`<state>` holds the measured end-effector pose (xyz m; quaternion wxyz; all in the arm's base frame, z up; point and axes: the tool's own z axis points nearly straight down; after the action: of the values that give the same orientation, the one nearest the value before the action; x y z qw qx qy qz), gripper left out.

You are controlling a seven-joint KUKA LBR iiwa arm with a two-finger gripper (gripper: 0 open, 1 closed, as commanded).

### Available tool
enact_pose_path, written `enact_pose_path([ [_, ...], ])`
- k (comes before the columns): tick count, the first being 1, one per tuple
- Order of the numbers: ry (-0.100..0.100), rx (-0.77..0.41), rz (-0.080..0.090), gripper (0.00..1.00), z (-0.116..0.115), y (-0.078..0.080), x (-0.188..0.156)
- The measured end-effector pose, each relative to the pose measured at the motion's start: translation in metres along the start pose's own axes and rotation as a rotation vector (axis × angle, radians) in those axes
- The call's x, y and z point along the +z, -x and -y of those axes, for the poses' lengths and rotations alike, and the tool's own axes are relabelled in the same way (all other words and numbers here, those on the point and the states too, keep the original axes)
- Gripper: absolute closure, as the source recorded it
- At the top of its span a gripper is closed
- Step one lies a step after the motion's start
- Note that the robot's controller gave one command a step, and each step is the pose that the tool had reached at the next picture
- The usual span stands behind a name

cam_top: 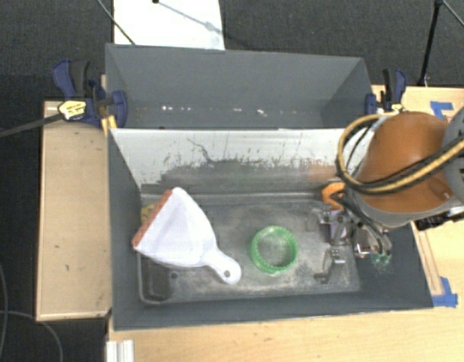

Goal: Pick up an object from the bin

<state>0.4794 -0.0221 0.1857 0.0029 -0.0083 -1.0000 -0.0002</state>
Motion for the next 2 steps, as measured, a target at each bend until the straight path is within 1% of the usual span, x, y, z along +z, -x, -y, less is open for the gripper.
enact_pose_path([
  [1,0.000,-0.001,0.008,0.00,0.000,0.001,-0.004],
  [2,-0.001,-0.062,0.011,0.00,-0.040,0.027,0.011],
])
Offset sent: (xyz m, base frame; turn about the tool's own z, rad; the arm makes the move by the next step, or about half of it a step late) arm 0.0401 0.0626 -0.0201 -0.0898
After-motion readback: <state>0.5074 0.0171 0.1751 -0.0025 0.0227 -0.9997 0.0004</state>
